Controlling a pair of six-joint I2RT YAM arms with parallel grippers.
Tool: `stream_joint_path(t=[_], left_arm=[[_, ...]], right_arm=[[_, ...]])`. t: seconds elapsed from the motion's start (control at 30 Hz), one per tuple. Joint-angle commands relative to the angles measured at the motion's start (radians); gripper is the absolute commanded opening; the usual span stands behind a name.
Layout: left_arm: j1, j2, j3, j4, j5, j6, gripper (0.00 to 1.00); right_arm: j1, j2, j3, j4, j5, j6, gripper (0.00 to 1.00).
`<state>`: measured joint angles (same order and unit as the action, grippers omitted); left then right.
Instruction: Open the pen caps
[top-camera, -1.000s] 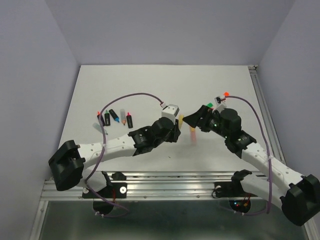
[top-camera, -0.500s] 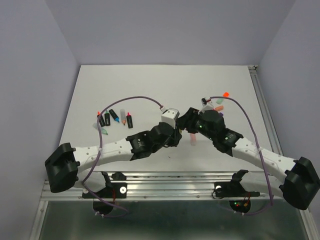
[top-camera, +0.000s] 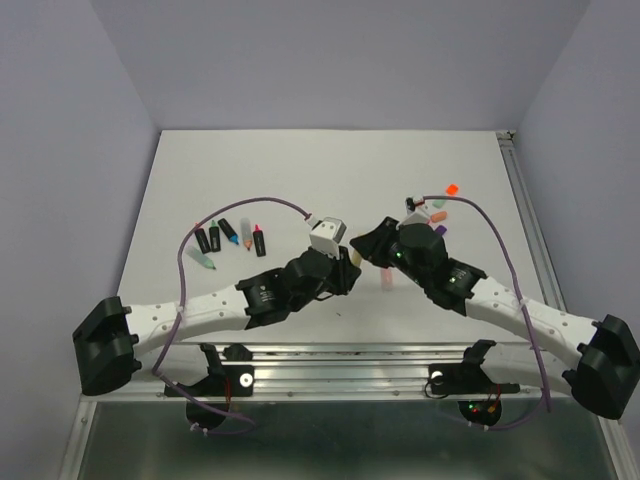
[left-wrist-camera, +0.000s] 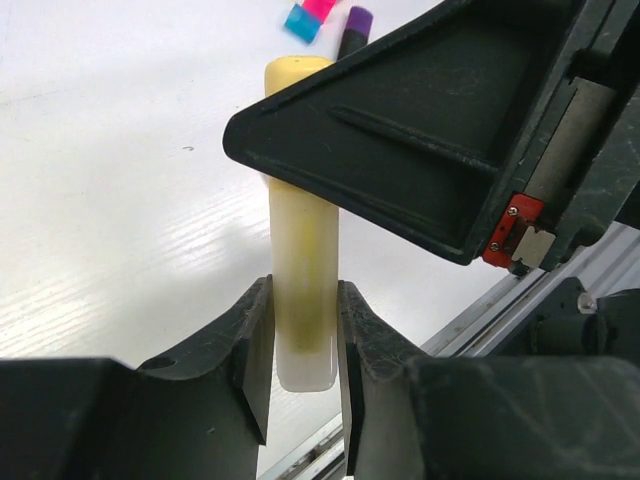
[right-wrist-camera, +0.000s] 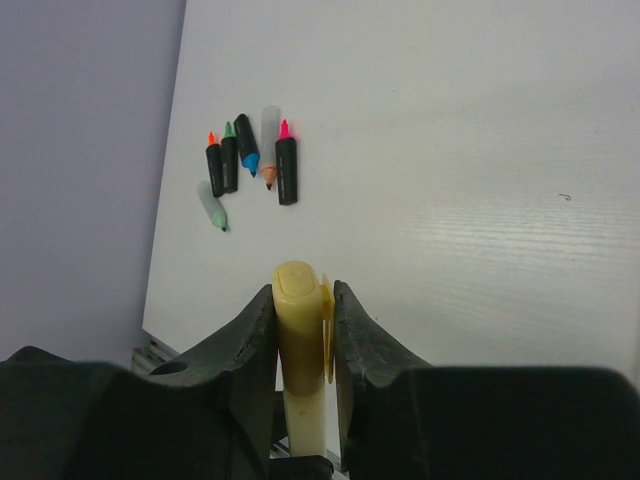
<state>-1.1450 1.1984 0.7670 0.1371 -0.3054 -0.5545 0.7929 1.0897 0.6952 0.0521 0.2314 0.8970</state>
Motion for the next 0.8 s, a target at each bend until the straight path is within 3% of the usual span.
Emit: stream_joint_path(t=[0.0, 0.13, 0.33, 0.53, 0.77], left_arm=[[-0.028, -0.077, -0.053, 0.045, 0.069, -0.034, 0.0], [-0.056, -0.094, -0.101, 0.029, 0.055, -0.094, 0.0], [-0.127, -0.043, -0.124, -0.011, 0.045, -0.154, 0.0], [-0.177, -0.025, -0.144, -0.022, 0.043, -0.205, 0.0], [-0.168, -0.031, -0.08, -0.114, -0.098, -0.226, 0.0]], right_arm=[[-0.023, -0.017, 0.116, -0.015, 0.25, -0.049, 0.01], [-0.091, -0.01, 0.171, -0.002, 0.315, -0.118, 0.01], [-0.321, 0.107, 0.225, 0.087, 0.079, -0.153, 0.01], [-0.428, 0.199, 0.303, 0.13, -0.004, -0.185, 0.01], [-0.508, 0.341, 0.371, 0.035, -0.058, -0.268, 0.01]])
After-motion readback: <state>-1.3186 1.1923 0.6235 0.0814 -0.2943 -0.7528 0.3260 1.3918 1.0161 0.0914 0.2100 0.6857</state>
